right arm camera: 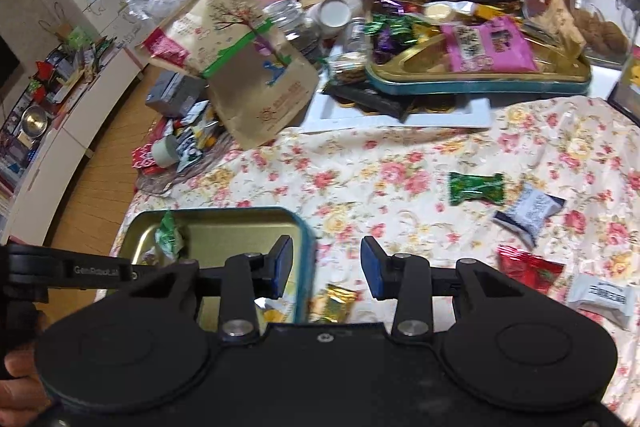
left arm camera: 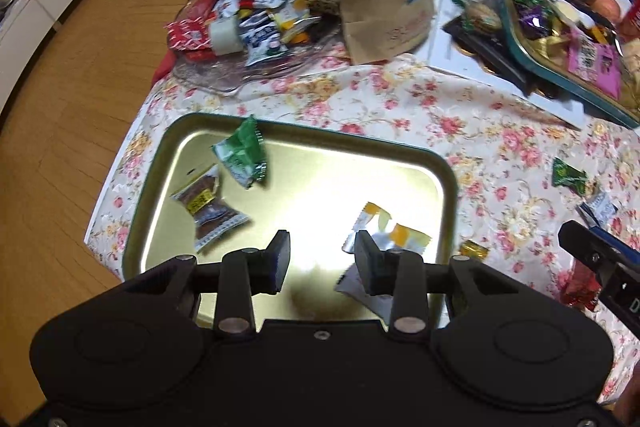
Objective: Organize snacks
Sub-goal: 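Move both tools back from the gold tray to the snack pile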
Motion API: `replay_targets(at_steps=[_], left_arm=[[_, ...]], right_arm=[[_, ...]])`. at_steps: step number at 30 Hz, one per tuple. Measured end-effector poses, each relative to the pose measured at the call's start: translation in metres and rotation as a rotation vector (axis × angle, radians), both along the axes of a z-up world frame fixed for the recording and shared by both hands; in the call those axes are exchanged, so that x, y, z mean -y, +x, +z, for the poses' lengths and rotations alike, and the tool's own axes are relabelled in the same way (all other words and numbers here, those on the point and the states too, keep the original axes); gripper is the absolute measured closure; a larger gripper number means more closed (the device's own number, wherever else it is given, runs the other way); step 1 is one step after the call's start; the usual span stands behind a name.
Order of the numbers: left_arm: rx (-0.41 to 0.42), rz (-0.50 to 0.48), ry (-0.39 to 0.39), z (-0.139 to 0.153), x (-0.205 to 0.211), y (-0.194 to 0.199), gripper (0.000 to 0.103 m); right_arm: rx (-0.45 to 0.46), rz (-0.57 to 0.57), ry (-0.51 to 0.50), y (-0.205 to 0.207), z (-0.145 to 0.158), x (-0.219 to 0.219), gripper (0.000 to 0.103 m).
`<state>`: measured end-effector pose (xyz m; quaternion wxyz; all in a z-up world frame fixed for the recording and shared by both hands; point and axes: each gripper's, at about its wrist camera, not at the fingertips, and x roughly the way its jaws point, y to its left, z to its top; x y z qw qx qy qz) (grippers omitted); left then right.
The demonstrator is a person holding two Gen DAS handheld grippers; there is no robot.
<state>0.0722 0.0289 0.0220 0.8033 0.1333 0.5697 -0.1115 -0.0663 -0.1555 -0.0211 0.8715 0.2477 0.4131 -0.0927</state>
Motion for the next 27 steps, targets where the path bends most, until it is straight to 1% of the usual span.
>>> replay_targets(at_steps=[8,13,17,20,22,24,27], left_arm=[[-0.007,-0.121,0.003,-0.001,0.046,-0.023,0.057],[-0.057,-0.176,-0.028,-0.006,0.069,-0.032,0.057],[-0.098,-0.211,-0.049,-0.010,0.084,-0.037,0.057],[-0.112,-0.228,-0.050,-0.013,0.091,-0.040,0.057],[-0.125,-0.226,-0.042,-0.017,0.094,-0.042,0.057],[-0.149,-0.221,-0.041,-0.021,0.095,-0.042,0.058],[-0.190,-0.216,-0.053,-0.026,0.097,-0.042,0.058]], right_arm=[[-0.031,-0.116,-0.008,-0.029,-0.006,0.050,0.062],[-0.040,-0.206,-0.007,-0.047,-0.006,0.084,0.062],[-0.079,-0.279,0.013,-0.059,-0.010,0.107,0.062],[-0.110,-0.307,0.022,-0.067,-0.016,0.120,0.062],[-0.148,-0.320,0.020,-0.073,-0.020,0.128,0.062],[-0.161,-0.334,0.023,-0.079,-0.024,0.137,0.062],[-0.209,-0.385,0.028,-0.086,-0.034,0.152,0.062]])
